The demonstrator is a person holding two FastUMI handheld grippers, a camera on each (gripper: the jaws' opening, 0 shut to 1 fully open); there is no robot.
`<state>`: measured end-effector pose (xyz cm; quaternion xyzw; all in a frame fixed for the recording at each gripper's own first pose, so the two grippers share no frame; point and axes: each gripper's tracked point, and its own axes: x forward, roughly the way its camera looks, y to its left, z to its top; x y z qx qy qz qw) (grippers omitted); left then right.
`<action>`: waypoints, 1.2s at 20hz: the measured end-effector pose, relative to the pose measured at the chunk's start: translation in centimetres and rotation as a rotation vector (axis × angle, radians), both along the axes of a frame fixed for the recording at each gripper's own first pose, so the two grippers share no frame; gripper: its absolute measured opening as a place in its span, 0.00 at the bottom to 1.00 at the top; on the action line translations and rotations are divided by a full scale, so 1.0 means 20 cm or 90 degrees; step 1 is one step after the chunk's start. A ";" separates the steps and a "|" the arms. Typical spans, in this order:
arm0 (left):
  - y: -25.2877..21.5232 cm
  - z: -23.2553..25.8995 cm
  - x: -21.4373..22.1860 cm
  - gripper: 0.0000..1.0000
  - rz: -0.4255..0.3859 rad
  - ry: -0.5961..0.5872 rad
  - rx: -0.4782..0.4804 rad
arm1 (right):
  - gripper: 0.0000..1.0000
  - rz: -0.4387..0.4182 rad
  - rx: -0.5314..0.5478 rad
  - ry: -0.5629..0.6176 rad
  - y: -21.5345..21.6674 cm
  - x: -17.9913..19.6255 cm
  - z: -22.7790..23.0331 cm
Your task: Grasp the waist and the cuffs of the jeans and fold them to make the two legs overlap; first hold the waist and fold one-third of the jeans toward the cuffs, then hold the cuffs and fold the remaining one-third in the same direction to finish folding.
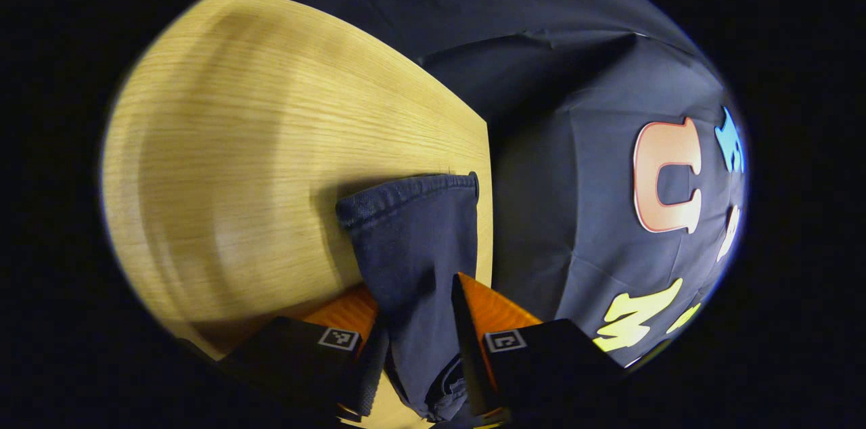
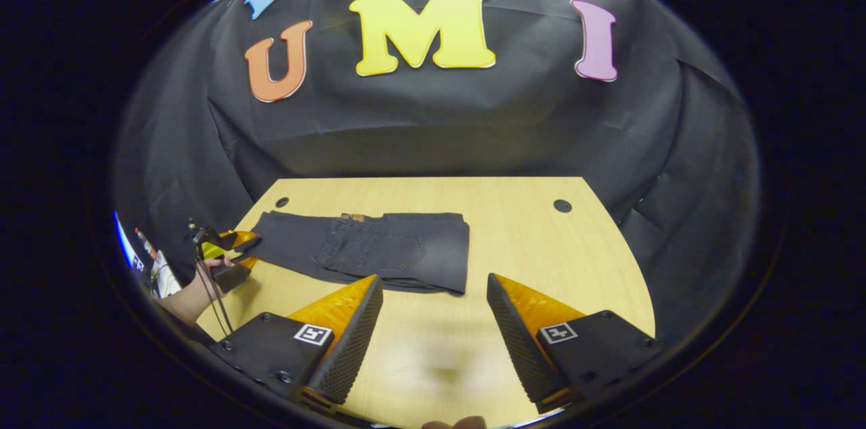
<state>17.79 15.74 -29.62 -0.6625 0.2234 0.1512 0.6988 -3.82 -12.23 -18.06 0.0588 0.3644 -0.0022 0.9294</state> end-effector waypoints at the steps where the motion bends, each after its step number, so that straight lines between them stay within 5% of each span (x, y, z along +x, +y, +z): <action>1: 0.00 -0.02 -0.01 0.41 -0.001 0.014 0.006 | 0.95 -0.007 0.002 0.002 -0.02 -0.02 -0.01; 3: 0.00 -0.03 -0.02 0.18 -0.005 0.025 0.012 | 0.95 -0.020 0.007 0.007 -0.05 -0.06 -0.02; 7: -0.02 0.08 0.01 0.08 -0.017 -0.010 0.038 | 0.95 -0.034 0.011 0.004 -0.11 -0.11 -0.02; 16: -0.27 0.67 0.11 0.05 -0.165 -0.137 0.273 | 0.97 -0.043 0.008 -0.039 -0.25 -0.18 0.05; 24: -0.92 1.08 0.16 0.04 -0.317 -0.229 0.494 | 0.93 -0.072 0.046 -0.052 -0.47 -0.27 0.03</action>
